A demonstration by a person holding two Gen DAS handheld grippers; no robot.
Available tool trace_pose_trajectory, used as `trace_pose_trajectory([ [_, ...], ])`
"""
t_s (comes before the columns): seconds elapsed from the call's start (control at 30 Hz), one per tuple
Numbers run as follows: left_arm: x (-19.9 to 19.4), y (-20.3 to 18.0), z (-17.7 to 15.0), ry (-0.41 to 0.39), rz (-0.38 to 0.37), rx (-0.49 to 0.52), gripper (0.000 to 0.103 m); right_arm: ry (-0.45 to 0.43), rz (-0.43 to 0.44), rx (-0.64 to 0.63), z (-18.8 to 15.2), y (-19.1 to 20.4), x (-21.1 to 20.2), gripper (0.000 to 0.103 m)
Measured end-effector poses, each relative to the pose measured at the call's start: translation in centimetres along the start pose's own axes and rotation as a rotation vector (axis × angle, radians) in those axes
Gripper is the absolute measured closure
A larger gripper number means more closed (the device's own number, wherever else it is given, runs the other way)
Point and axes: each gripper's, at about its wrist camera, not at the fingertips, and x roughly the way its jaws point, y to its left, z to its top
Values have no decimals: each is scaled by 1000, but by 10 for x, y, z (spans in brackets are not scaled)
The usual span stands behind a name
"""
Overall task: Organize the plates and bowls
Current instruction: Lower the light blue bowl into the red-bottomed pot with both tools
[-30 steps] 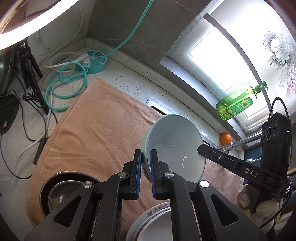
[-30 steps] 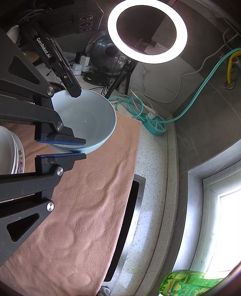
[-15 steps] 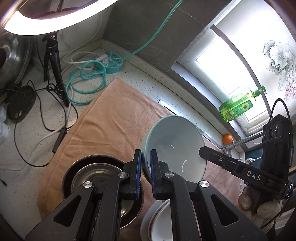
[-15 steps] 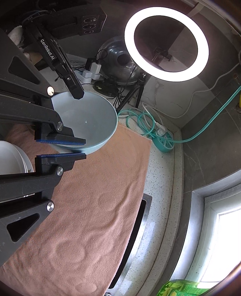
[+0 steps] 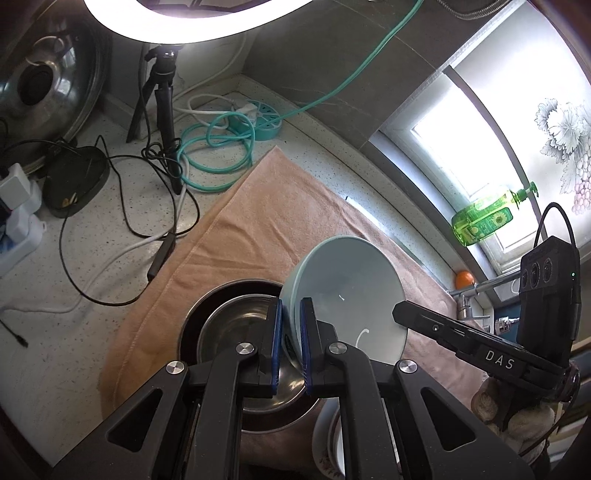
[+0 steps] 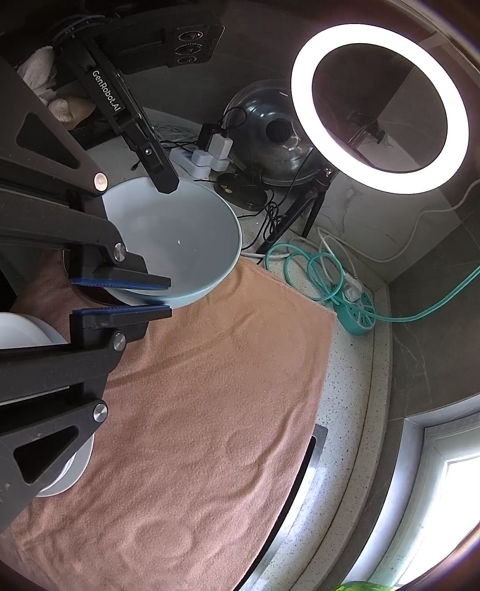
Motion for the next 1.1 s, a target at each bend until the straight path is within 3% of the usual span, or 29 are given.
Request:
trace_pose_trajectory([
  [1.1,14,49,-25,73,49,-70,95,108,-5,-24,-27,21,51,96],
])
